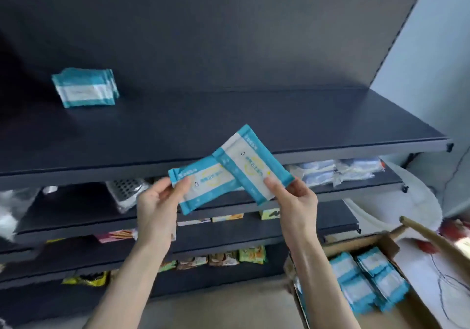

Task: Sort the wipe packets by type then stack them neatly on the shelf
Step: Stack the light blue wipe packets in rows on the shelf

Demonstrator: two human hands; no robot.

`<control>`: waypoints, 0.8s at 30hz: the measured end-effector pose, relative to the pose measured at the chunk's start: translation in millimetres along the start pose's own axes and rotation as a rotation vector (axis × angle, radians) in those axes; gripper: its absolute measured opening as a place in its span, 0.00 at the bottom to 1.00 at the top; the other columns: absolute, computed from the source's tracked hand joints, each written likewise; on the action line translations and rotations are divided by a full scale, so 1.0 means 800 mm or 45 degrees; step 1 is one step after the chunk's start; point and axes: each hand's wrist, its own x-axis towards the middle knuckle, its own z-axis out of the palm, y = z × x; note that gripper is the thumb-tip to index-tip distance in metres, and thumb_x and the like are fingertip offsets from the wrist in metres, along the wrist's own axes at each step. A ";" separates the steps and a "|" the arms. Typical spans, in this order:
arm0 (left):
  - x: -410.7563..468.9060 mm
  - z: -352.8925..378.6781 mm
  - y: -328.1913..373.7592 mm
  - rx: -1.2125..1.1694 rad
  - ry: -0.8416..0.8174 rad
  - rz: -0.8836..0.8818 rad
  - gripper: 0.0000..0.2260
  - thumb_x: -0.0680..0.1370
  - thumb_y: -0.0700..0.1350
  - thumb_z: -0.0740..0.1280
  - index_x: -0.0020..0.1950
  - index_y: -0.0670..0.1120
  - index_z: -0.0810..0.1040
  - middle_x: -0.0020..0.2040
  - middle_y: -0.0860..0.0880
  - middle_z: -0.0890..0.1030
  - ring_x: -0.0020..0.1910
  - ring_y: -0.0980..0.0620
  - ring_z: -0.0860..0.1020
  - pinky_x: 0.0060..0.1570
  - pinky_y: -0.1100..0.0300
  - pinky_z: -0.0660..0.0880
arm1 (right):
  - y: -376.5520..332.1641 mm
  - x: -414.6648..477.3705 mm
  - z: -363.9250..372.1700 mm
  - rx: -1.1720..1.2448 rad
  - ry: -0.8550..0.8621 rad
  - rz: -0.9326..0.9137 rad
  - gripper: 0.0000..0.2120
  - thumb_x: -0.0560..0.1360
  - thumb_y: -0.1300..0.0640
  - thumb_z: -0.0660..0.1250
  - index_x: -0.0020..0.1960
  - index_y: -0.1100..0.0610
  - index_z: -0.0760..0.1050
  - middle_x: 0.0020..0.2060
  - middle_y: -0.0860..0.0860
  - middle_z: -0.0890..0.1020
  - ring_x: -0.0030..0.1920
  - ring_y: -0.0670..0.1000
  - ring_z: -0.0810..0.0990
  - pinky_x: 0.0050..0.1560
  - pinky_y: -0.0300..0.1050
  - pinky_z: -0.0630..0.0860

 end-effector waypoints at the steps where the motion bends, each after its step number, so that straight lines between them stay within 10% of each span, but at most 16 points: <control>1: 0.010 -0.016 0.012 0.007 0.021 0.038 0.05 0.73 0.41 0.72 0.48 0.44 0.82 0.43 0.48 0.85 0.44 0.52 0.82 0.43 0.62 0.80 | -0.005 0.003 0.024 -0.027 -0.039 -0.012 0.09 0.70 0.60 0.74 0.49 0.62 0.81 0.43 0.52 0.86 0.45 0.50 0.84 0.42 0.39 0.78; 17: 0.251 -0.250 0.106 0.223 0.200 0.181 0.02 0.76 0.39 0.69 0.45 0.44 0.81 0.39 0.52 0.83 0.32 0.66 0.79 0.26 0.72 0.69 | 0.035 0.071 0.380 -0.063 -0.370 -0.017 0.03 0.74 0.62 0.70 0.47 0.59 0.80 0.40 0.49 0.86 0.41 0.47 0.85 0.37 0.39 0.81; 24: 0.351 -0.296 0.115 0.258 0.101 0.041 0.02 0.77 0.43 0.68 0.46 0.48 0.81 0.42 0.52 0.82 0.40 0.58 0.77 0.38 0.63 0.71 | 0.065 0.110 0.469 -0.149 -0.546 0.034 0.04 0.76 0.63 0.67 0.50 0.61 0.78 0.44 0.51 0.85 0.42 0.48 0.84 0.43 0.41 0.80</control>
